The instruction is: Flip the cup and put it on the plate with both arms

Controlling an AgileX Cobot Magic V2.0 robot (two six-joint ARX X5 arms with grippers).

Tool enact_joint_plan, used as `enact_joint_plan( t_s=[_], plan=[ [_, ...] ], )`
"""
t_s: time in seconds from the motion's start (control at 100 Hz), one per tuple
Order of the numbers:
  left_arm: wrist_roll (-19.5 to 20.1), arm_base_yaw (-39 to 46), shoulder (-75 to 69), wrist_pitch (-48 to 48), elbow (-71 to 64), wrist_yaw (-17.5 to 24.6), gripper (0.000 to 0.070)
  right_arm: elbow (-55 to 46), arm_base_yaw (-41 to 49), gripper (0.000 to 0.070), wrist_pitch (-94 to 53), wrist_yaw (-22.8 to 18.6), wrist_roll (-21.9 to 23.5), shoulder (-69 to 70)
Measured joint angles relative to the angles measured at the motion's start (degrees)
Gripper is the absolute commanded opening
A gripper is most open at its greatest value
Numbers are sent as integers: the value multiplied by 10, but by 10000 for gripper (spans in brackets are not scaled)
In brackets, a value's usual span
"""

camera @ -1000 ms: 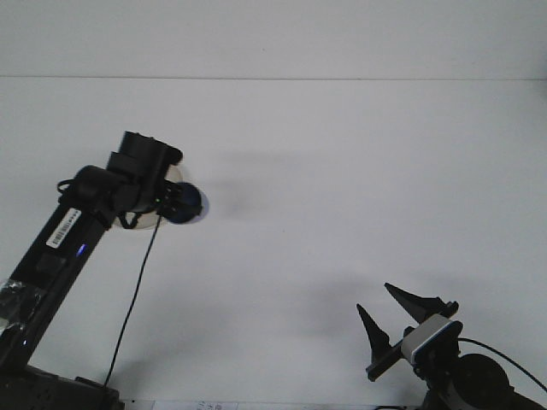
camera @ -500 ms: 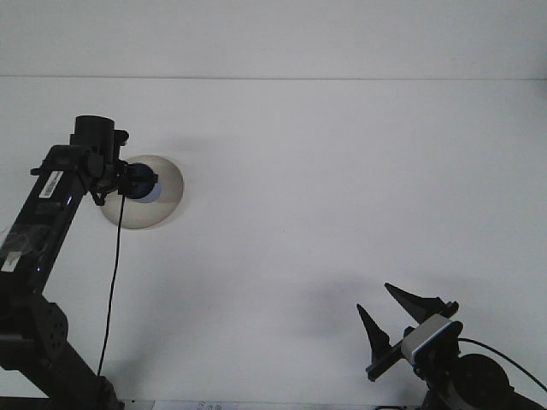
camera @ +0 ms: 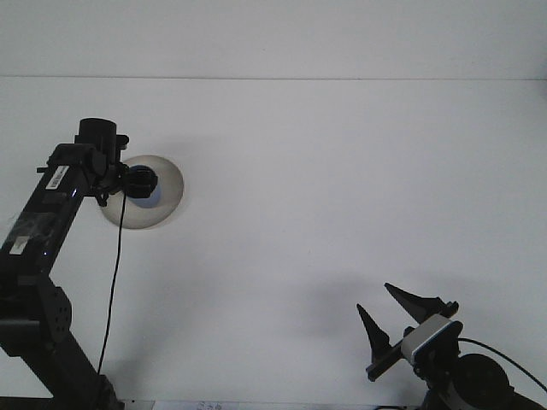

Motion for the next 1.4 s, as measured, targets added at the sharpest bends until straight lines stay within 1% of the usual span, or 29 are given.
enact_joint_plan(
  t_s=[0.18, 0.31, 0.5, 0.61, 0.73, 0.86, 0.91, 0.97, 1.02, 1.1, 1.14, 1.16, 1.19, 1.21, 1.23, 1.24, 1.25, 1.26, 1.27, 1.28, 1.29, 1.3, 1.31, 1.32, 1.34, 1.35, 1.4],
  plan=[
    [-26, 0, -2, -32, 75, 0, 578, 0, 0, 425, 0, 0, 0, 0],
    [-35, 0, -30, -40, 113, 0, 578, 0, 0, 425, 0, 0, 0, 0],
    [-63, -2, -167, -41, 118, 2, 578, 0, 0, 425, 0, 0, 0, 0],
    [-77, -19, -256, -35, 101, 2, 578, 0, 0, 425, -1, 0, 0, 0],
    [-83, -61, -359, -15, 23, 3, 578, 0, 0, 426, -1, 2, 0, 0],
    [-89, -117, -488, 42, -124, 5, 578, 0, 0, 427, -1, 2, 0, 0],
    [-96, -141, -544, 56, -183, 12, 578, 0, 0, 427, -2, 2, 0, 0],
    [-115, -173, -614, 71, -257, 40, 577, 0, 0, 426, -2, 2, 0, 0],
    [-140, -201, -675, 89, -324, 62, 577, 0, 0, 426, -2, 2, 0, 0],
    [-177, -229, -760, 110, -413, 68, 576, 0, 0, 426, -2, 2, 0, 0],
    [-194, -234, -795, 122, -454, 67, 565, 0, 0, 425, -2, 2, 0, 0],
    [-201, -235, -811, 126, -473, 66, 546, 0, 0, 424, -2, 2, 0, 0],
    [-212, -237, -832, 130, -497, 64, 493, 0, 0, 406, -2, 2, 0, 0],
    [-217, -237, -845, 132, -512, 65, 441, 0, 0, 378, -2, 2, 0, 0],
    [-222, -238, -853, 132, -522, 65, 374, 0, 0, 329, -2, 2, 0, 0],
    [-224, -238, -859, 131, -529, 65, 353, 0, 0, 312, -2, 2, 0, 0],
    [-227, -238, -865, 131, -534, 65, 294, 0, 0, 260, -2, 2, 0, 0],
    [-229, -238, -873, 130, -542, 65, 252, 0, 0, 220, -2, 2, 0, 0],
    [-231, -238, -878, 130, -546, 65, 231, 0, 0, 177, -2, 2, 0, 0],
    [-233, -238, -882, 130, -551, 65, 164, 0, 0, 132, -2, 2, 0, 0],
    [-234, -238, -886, 130, -554, 66, 116, 0, 0, 81, -2, 1, 0, 0],
    [-234, -238, -887, 130, -556, 66, 90, 0, 0, 30, -3, 1, 0, 0],
    [-237, -238, -892, 130, -560, 66, 26, 0, 0, 0, -3, 1, 0, 0],
    [-238, -238, -895, 129, -562, 66, 0, 0, 0, 0, -3, 0, 0, 0],
    [-240, -238, -899, 130, -565, 65, 0, 0, 0, 3, -4, 0, 0, 0],
    [-240, -238, -900, 130, -566, 65, 16, 0, 0, 8, -4, 0, 0, 0],
    [-244, -238, -907, 131, -568, 65, 10, 0, 0, 6, -5, 0, 0, 0]
  ],
)
